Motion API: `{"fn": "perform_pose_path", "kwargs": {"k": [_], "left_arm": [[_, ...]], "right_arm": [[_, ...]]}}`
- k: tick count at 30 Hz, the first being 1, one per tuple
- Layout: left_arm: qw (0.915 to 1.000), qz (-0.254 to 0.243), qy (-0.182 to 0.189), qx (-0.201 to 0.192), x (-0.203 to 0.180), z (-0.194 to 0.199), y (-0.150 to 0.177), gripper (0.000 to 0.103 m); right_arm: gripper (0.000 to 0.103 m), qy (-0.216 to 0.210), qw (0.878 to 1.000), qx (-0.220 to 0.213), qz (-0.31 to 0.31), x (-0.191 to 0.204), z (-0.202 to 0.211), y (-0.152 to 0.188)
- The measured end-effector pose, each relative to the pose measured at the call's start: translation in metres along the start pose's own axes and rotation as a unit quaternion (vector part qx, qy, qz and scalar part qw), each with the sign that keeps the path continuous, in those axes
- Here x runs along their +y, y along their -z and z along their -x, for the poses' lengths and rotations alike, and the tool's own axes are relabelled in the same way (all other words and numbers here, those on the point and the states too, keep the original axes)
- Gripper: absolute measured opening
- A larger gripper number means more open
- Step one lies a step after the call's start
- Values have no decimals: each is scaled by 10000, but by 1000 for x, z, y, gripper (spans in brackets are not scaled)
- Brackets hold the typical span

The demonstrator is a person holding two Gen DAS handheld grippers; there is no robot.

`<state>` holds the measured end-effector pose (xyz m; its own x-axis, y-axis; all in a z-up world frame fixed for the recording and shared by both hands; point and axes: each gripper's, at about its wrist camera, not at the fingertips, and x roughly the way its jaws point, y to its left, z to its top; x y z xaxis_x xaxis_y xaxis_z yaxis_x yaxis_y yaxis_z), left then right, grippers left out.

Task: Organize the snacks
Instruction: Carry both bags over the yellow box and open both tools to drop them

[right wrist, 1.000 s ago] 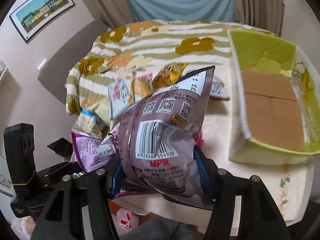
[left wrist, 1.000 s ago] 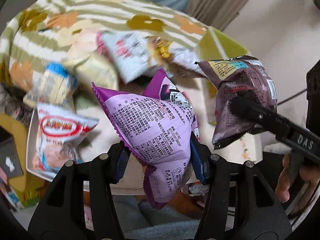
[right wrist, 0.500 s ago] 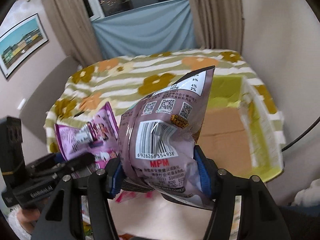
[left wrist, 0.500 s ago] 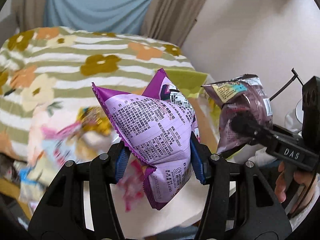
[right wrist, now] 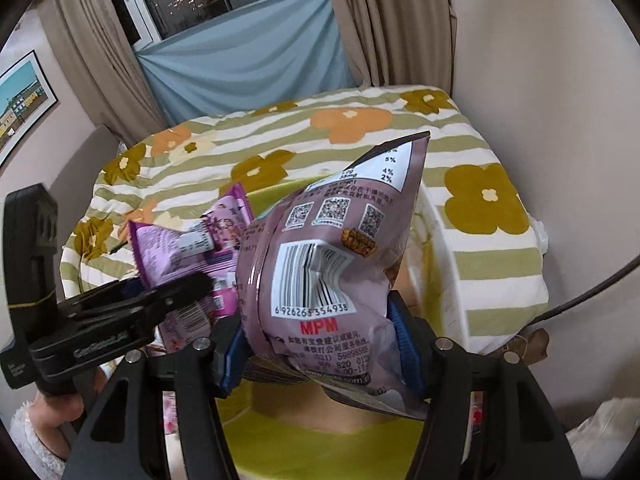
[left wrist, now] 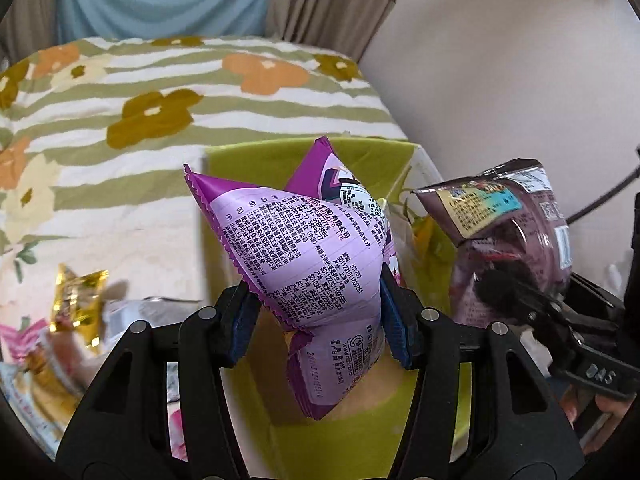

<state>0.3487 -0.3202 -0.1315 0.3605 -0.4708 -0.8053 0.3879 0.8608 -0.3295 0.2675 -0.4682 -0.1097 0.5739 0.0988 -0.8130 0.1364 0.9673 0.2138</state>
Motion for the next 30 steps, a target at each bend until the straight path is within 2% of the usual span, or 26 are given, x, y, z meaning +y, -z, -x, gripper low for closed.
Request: {"fn": "perform_pose_path", "kwargs": {"k": [3, 7, 8, 13, 19, 30], "left_arm": [[9997, 56, -233, 63, -11, -25, -8, 52], [9975, 97, -687, 131, -12, -44, -5, 85], [9972, 107, -734, 120, -7, -46, -3, 89], [9954, 80, -946, 142, 2, -36, 7, 90], [9932, -32, -1159, 14, 4, -8, 18, 90], [9896, -46, -1430, -150, -1, 9, 20, 90]], "right_arm": [[58, -59, 9998, 174, 47, -20, -13, -8], [58, -160, 9991, 356, 155, -37, -29, -14], [58, -182, 9990, 384, 168, -38, -31, -15], [58, -313, 9980, 516, 187, -44, -41, -13], [58, -298, 9982, 484, 193, -44, -40, -14], [59, -323, 9974, 533, 348, -38, -69, -37]]}}
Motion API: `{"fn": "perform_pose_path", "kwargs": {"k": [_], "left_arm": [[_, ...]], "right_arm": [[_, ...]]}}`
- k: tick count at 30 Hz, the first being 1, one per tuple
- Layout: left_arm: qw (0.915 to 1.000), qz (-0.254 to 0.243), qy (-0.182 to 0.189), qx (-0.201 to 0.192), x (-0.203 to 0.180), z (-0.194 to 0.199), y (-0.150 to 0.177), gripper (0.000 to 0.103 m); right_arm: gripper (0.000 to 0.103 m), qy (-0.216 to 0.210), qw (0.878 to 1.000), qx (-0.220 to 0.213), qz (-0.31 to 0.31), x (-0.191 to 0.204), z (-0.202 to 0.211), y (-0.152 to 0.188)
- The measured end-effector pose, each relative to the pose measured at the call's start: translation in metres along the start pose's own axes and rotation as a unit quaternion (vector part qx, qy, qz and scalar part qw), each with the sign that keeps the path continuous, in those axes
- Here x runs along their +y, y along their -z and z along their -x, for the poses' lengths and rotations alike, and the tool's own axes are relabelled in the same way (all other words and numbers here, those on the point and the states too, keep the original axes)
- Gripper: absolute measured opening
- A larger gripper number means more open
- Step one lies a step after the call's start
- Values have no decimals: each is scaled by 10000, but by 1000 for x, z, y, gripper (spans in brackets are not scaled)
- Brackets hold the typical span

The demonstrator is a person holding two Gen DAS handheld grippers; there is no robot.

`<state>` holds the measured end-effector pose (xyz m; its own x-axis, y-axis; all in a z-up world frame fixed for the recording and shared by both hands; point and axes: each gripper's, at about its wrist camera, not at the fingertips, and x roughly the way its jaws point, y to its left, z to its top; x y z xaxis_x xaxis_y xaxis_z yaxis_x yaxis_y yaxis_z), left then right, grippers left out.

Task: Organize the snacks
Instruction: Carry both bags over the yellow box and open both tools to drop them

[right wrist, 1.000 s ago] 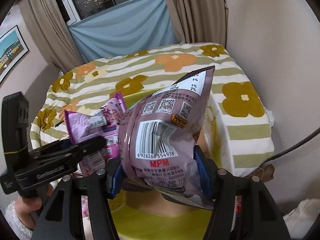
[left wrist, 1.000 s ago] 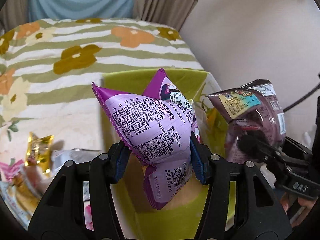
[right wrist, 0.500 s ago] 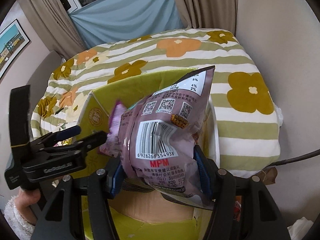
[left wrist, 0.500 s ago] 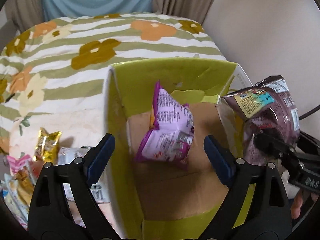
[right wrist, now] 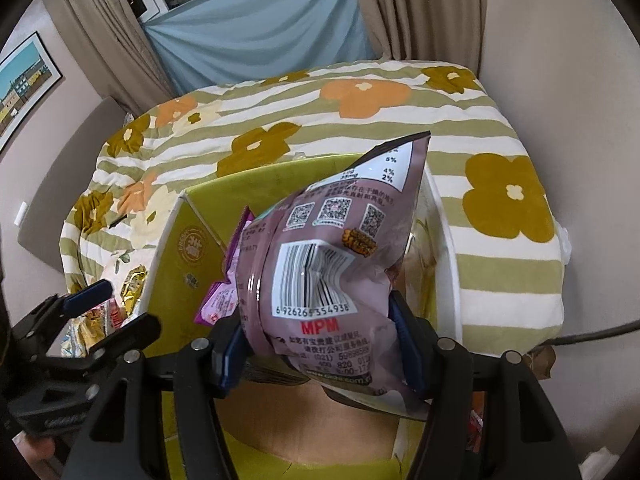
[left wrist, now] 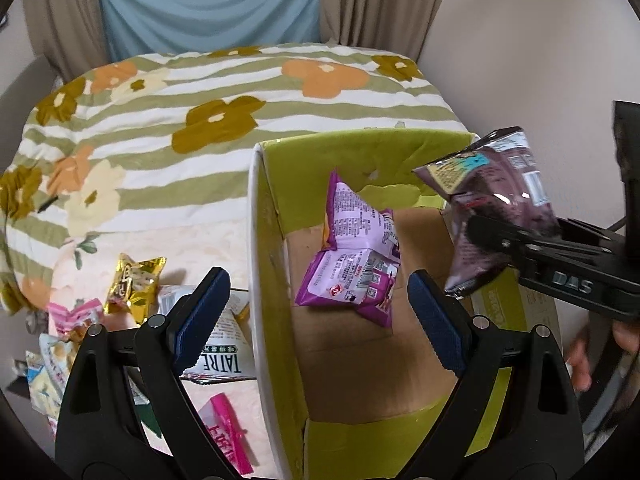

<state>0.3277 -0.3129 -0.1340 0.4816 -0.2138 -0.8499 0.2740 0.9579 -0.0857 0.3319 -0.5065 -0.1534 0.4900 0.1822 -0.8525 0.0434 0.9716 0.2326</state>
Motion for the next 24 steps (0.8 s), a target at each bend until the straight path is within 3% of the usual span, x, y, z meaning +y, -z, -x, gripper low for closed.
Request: {"fn": "perform_pose_path", "kwargs": {"k": [3, 4, 5, 16, 24], "left_arm": [[10000, -11, -44, 16, -3, -3, 0, 90], [10000, -9, -52, 22, -3, -3, 1, 90], [10000, 3, -65, 32, -6, -5, 2, 90], [9999, 92, -80, 39, -11, -4, 2, 90], [9999, 69, -49, -147, -10, 24, 6, 90]], "right_arm": [[74, 83, 9998, 75, 142, -1, -13, -4], [88, 86, 9997, 87, 216, -1, -16, -5], [95, 104, 9995, 95, 273, -1, -18, -4], [96, 11, 9993, -3, 365, -10, -11, 6], [96, -19, 9992, -225, 326, -7, 19, 9]]}}
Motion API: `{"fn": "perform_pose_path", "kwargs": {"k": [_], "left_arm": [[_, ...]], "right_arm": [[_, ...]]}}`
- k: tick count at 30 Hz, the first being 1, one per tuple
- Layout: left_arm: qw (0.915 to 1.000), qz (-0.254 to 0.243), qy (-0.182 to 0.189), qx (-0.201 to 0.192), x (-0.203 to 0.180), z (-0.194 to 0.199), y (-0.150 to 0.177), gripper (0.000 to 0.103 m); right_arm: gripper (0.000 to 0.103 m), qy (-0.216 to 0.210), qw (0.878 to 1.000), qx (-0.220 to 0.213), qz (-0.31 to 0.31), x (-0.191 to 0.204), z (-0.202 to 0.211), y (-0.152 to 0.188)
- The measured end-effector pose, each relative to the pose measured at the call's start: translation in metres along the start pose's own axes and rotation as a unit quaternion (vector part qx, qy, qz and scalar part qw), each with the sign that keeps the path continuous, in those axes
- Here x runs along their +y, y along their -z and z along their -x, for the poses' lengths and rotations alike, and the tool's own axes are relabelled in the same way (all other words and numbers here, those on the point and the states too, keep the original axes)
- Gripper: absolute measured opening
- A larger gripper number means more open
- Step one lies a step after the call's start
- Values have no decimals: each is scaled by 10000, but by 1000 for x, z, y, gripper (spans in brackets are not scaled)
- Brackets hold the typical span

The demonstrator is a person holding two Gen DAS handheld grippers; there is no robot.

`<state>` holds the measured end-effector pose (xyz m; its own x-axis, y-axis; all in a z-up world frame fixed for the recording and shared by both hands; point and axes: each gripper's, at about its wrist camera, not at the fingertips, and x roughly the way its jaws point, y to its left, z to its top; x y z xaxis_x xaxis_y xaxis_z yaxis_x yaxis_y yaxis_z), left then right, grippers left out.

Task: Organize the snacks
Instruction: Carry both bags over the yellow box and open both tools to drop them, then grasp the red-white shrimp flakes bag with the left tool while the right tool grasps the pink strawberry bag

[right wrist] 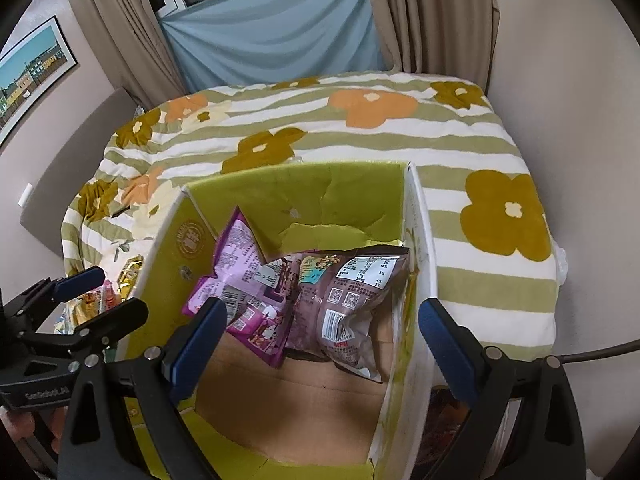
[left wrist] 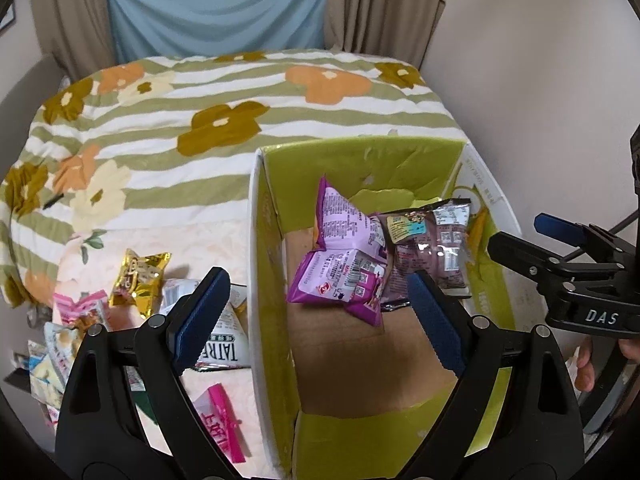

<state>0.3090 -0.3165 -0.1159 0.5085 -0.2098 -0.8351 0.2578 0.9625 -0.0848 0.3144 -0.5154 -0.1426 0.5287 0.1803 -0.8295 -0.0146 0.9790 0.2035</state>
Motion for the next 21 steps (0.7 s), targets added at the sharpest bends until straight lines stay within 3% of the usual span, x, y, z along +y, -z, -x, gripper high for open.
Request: {"fn": "perform_pose_path", "kwargs": {"k": [12, 21], "left_arm": [[9975, -234, 133, -660, 33, 98, 32, 90], [9957, -179, -75, -903, 120, 174, 101, 90]], "right_arm": [[96, 61, 9976, -682, -41, 58, 84, 26], [96, -168, 9948, -994, -163, 146, 118, 73]]}}
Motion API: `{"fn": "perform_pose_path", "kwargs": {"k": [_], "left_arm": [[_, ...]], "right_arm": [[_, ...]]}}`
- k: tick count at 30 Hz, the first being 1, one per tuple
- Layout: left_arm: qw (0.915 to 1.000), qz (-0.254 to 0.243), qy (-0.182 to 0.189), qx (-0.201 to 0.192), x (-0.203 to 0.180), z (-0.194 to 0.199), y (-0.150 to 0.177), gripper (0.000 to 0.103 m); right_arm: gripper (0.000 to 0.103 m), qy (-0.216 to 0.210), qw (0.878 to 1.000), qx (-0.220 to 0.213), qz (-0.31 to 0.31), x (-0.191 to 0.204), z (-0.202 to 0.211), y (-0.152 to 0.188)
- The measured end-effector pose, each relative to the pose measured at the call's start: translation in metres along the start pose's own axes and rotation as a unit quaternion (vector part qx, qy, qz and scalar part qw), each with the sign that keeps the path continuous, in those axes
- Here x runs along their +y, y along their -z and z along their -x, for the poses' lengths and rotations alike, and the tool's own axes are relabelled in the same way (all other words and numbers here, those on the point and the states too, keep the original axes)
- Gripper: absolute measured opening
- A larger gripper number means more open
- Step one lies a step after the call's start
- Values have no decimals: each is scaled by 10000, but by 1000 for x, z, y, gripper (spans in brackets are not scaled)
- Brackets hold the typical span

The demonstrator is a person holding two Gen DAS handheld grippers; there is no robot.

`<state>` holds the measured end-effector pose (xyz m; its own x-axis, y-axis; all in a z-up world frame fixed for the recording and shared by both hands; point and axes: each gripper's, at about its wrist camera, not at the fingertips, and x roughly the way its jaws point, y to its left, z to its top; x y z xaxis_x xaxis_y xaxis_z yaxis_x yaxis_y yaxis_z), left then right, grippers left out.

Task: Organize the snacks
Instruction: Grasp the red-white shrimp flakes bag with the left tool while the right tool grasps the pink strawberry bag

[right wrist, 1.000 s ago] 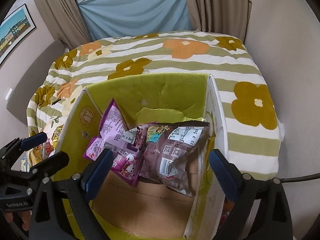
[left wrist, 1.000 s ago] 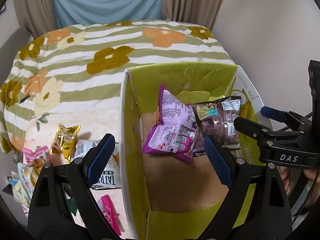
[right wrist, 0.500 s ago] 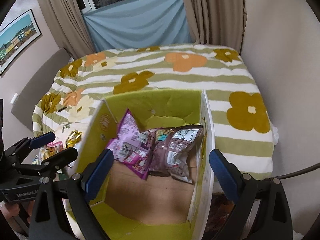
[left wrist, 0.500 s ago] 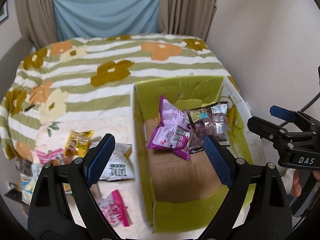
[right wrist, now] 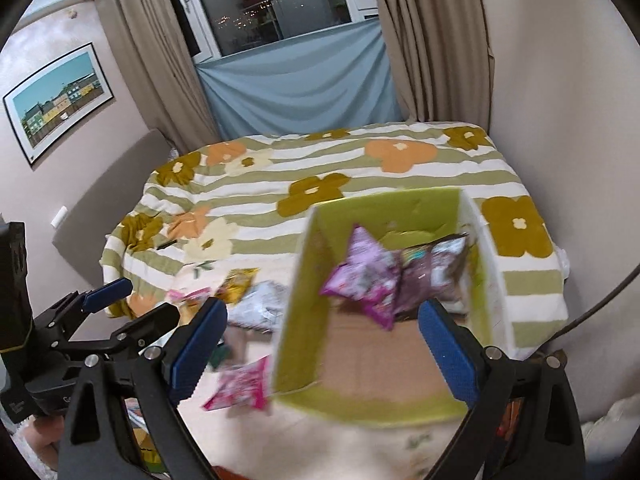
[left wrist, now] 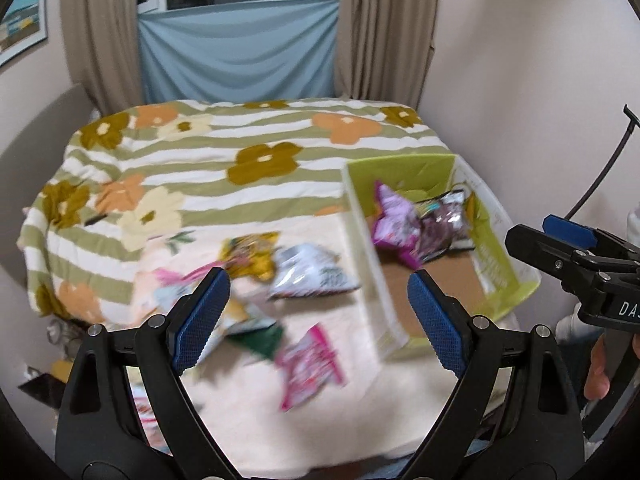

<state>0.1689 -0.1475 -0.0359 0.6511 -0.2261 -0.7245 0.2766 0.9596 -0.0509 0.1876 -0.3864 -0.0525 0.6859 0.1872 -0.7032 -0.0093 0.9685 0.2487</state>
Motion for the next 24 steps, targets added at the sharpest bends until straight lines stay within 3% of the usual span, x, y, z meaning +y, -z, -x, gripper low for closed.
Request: {"fn": "perform_pose_path", "kwargs": {"k": [7, 13, 24], "left_arm": [[9996, 179, -210, 4, 72, 45, 49, 90], [9987, 412, -294, 80, 124, 67, 90, 90], [9921, 1042, -464, 522, 178, 33, 162, 90]], "right_arm": [[96, -36, 9999, -128, 91, 76, 10, 48], [96, -151, 9998, -84, 22, 114, 8, 88], [96, -70, 9995, 303, 76, 147, -46, 134]]}}
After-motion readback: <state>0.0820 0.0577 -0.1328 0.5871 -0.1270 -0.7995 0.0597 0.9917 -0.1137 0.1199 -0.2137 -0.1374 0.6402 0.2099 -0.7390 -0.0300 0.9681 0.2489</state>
